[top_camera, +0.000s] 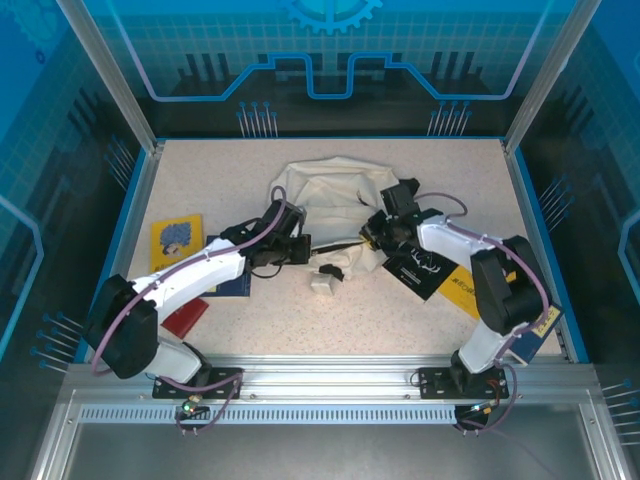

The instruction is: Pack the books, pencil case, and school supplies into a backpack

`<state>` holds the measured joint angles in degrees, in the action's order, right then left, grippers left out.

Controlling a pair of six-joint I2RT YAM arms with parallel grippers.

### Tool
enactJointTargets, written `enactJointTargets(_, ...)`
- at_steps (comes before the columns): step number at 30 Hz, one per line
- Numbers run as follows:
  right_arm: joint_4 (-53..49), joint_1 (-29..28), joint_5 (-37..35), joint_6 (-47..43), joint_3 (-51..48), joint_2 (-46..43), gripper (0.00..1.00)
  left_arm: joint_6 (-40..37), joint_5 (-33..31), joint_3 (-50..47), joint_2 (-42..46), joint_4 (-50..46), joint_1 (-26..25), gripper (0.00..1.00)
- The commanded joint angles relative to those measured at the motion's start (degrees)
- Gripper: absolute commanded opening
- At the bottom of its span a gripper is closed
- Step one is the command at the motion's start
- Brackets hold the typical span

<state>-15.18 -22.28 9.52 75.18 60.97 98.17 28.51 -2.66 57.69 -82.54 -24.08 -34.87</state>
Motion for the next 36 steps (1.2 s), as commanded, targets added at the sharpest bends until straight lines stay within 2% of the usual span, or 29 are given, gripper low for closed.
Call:
enactJointTargets(1,-3.71,4.22,-1.86,-8.24,4.49,3.37,0.11,-0.34,-2.08,-1.52,1.97,-2.71,2.48,0.0)
enactJointTargets(4,-5.47,7.17,-1.55,-12.64,6.9,4.76,0.12,-1.18,-0.79,-1.79,1.33,-0.3,3.52,0.0)
enactJointTargets(6,-7.24,8.45,-1.12,-15.34,8.43,5.07,0.15,-2.14,3.44,-1.79,0.28,3.09,3.49,0.0)
enactJointTargets(8,-6.71,9.1,1.4,-17.14,8.38,4.35,0.25,-2.49,8.29,-1.64,-1.04,6.85,3.19,0.0)
enactJointTargets(10,-7.01,8.86,3.2,-17.7,7.3,2.19,0.45,-2.91,11.42,-0.9,-2.49,9.95,2.13,0.0)
enactJointTargets(13,-7.97,8.42,4.35,-16.29,3.92,-2.87,0.65,-2.93,14.21,1.54,-4.42,11.76,0.19,0.0)
enactJointTargets(18,-4.9,6.78,6.78,-9.58,-5.89,-14.1,0.84,-2.32,16.57,3.34,-6.11,13.98,-2.25,0.0)
enactJointTargets(23,-1.04,2.16,8.27,-1.69,-10.05,-18.14,0.89,-2.19,18.98,4.16,-6.26,14.87,-3.24,0.0)
enactJointTargets(29,2.25,-2.64,7.21,4.03,-9.79,-14.96,0.88,-3.2,19.49,4.02,-5.91,13.75,-3.84,0.0)
enactJointTargets(34,3.73,-4.41,8.37,4.01,-6.94,-9.29,0.8,-4.3,18.28,3.66,-5.65,11.95,-3.8,0.0)
enactJointTargets(36,4.45,-4.8,8.43,3.86,-6.26,-7.48,0.74,-4.55,17.33,3.57,-5.44,11.28,-3.86,0.0)
